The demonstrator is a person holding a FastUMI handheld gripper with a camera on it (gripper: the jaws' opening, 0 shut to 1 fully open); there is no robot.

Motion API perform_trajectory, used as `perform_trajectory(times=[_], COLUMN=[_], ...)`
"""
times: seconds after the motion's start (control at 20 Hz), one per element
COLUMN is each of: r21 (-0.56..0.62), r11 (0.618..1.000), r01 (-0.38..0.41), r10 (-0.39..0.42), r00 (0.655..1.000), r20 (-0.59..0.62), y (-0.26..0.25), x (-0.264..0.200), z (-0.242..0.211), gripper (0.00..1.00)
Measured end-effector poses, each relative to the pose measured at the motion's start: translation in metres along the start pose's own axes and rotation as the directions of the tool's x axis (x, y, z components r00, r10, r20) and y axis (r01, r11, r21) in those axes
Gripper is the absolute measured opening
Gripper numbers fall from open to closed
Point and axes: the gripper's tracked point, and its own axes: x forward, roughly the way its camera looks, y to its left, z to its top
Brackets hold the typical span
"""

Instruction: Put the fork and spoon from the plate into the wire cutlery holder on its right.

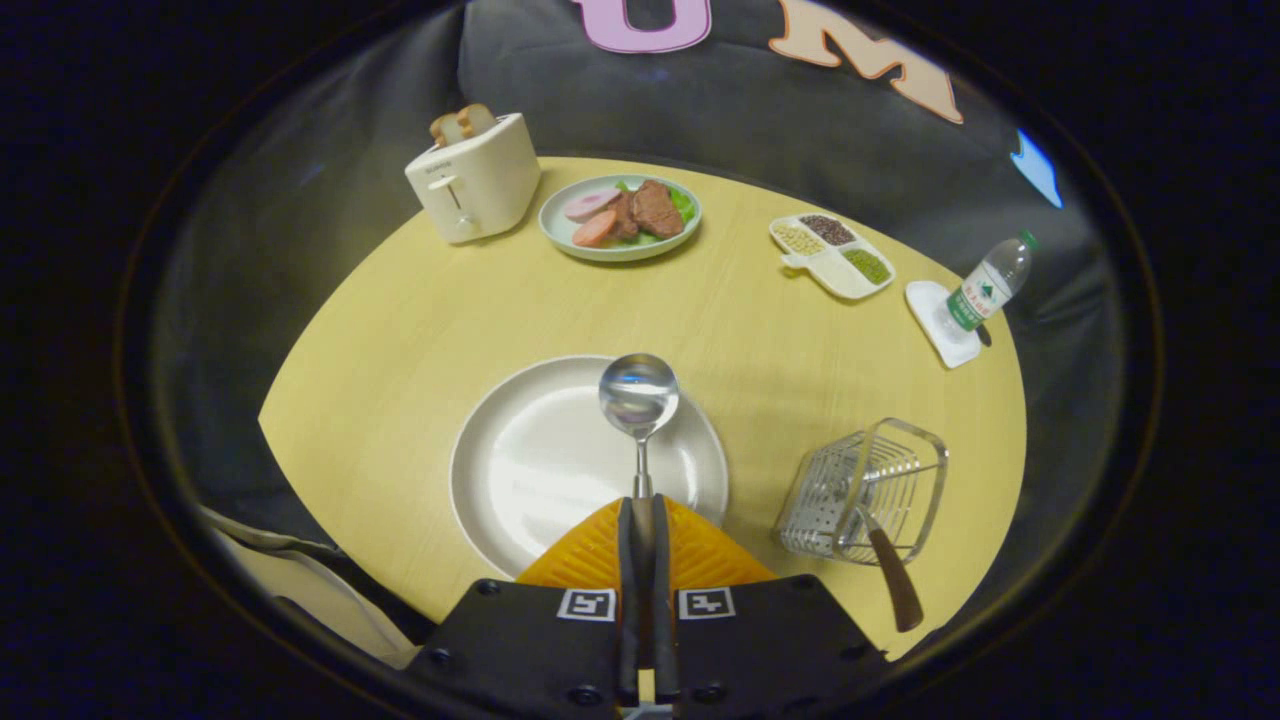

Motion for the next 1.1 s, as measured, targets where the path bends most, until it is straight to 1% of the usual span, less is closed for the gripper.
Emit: perform_trajectory(times=[0.5,0.75,1.1], r21=[-0.006,-0.006,0.066], r11=[0.997,0.993,0.987], r01=[0.081,0.118,0.149], r10=[-0.081,-0.118,-0.135], r00=[0.996,0.987,0.974], r20=[-0.026,-0.111,-0.180], y=[-0.074,-0.109,-0.136], x=[-0.041,-0.052,-0.056], z=[0.014,-0.003,-0.021], gripper=[0.09,0.09,0.09])
